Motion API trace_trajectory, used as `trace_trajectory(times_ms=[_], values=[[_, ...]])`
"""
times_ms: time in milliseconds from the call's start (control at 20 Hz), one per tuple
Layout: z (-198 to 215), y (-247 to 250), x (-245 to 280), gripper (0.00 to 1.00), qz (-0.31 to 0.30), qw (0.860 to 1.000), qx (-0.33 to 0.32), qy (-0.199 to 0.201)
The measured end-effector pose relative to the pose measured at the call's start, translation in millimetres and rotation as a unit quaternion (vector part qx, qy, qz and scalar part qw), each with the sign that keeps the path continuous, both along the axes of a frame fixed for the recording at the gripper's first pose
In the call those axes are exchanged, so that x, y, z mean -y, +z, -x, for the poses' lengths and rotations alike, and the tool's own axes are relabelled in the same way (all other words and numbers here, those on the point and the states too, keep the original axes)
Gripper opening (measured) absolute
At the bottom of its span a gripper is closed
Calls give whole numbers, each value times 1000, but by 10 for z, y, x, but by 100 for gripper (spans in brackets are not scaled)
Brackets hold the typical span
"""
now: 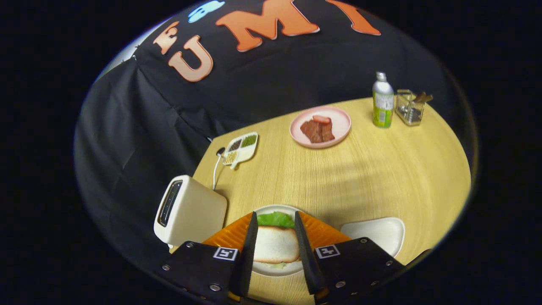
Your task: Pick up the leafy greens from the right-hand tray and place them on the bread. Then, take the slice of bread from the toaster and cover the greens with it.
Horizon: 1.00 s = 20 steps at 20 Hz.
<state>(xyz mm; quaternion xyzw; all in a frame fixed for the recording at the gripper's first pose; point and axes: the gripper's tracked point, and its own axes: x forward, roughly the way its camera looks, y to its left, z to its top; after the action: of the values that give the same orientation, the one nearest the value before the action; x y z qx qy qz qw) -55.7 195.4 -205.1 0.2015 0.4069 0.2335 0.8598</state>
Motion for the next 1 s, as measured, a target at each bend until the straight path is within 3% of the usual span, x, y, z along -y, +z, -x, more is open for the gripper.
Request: trace_trajectory(times_ms=[150,350,450,500,600,850,1000], values=[[-234,681,187,61,-8,995,99,-20],[-460,1688,588,66,5,969,239,-61],[-505,2094,722,74,8,955,288,-75],[-503,2263,809,85,16,947,308,-85],[-519,2621,991,97,30,930,351,-104],[-561,3164,1271,97,42,896,416,-151],[-561,3268,1407,97,49,885,432,-168]])
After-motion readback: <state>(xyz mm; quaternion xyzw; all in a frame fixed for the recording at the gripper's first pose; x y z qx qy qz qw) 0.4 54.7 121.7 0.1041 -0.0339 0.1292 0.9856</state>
